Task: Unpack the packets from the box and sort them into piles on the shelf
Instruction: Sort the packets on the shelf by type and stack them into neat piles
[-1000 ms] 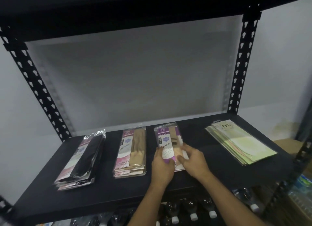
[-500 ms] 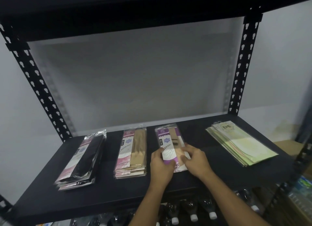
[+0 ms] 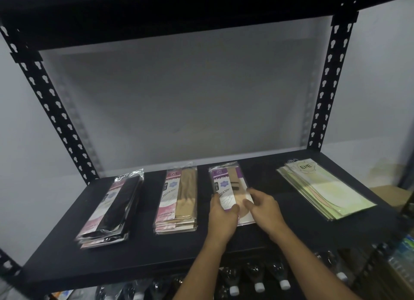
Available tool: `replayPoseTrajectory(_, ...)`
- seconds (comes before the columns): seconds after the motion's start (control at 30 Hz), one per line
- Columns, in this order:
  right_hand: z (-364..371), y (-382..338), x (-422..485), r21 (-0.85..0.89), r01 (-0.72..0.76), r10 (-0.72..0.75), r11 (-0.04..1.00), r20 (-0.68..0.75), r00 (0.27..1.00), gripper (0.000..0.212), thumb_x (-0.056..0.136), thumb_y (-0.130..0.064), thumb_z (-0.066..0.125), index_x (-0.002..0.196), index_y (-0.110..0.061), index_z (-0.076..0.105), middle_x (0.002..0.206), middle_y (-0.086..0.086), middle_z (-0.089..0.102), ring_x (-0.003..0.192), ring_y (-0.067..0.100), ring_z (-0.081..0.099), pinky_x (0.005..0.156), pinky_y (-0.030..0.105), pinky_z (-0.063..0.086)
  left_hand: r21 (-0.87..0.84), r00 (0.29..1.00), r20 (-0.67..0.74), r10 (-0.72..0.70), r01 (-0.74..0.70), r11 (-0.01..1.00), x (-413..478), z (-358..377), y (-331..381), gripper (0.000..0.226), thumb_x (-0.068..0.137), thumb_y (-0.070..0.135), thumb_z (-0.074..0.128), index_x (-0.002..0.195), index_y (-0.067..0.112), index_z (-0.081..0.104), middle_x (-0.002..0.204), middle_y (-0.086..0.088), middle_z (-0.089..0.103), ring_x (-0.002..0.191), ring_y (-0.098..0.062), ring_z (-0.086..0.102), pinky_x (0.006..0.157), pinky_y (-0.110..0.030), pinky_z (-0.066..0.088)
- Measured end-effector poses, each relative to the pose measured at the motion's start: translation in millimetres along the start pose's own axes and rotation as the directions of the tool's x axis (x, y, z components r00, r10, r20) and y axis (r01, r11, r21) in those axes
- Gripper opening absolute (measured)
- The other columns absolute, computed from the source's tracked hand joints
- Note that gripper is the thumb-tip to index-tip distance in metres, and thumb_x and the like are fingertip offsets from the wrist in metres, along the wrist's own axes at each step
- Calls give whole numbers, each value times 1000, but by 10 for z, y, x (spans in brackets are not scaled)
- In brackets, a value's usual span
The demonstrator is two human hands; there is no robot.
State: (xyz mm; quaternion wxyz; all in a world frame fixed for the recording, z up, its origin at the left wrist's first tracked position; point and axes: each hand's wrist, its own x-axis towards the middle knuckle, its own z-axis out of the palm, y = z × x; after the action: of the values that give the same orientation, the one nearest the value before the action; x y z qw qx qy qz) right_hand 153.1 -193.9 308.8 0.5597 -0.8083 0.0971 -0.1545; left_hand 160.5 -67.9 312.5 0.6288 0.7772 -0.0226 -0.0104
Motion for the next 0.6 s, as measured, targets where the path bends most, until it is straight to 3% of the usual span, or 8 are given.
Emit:
replayPoseTrajectory(0.07,-4,17,14,-9,-8,8,1000,12,1000,37,84,-9,62,121,-11,64,121,3,66,113,18,60,100,36,47,7,1000,11,-4,4,1000,3,14,10,52,86,11,61,134,22,44,124,4,54,112,-15,57,93,-29,48)
replayPoseTrajectory(0.2,-15,32,43,2,-3,3,1000,17,1000,39,85,-7,62,123,-10,62,124,4,65,113,17,61,100,35,48,24,1000,28,-14,13,1000,8,1,39,56,86,10,61,138,19,42,131,-2,52,116,-19,56,100,-38,49)
replayPoseTrajectory(0.33,-54,38,39,20,40,-40,999,7,999,40,85,-5,63,125,-12,60,125,-2,61,111,10,59,86,15,47,100,998,-16,56,-54,994,-34,-32,100,52,86,12,62,134,20,43,132,-2,52,119,-19,54,102,-41,48)
replayPoseTrajectory(0.4,-127,50,37,35,48,-47,998,-17,999,42,85,-6,64,127,-11,59,132,-1,57,114,8,55,90,13,41,175,988,-82,129,-113,978,-61,3,164,53,87,16,63,136,19,44,135,-1,49,125,-20,50,105,-43,44)
replayPoseTrajectory(0.5,-347,60,27,42,56,-53,998,-73,996,43,85,-8,67,127,-11,59,137,1,54,120,9,52,93,17,39,159,971,-81,225,-210,965,-170,213,337,58,89,19,63,142,19,40,142,4,43,132,-15,43,111,-37,38)
replayPoseTrajectory(0.6,-662,91,10,34,76,-69,997,-173,983,37,83,-7,68,120,-12,63,124,1,63,112,9,58,89,18,42,104,958,7,287,-286,953,-284,579,475,58,91,19,63,143,18,40,147,5,40,137,-10,36,114,-27,31)
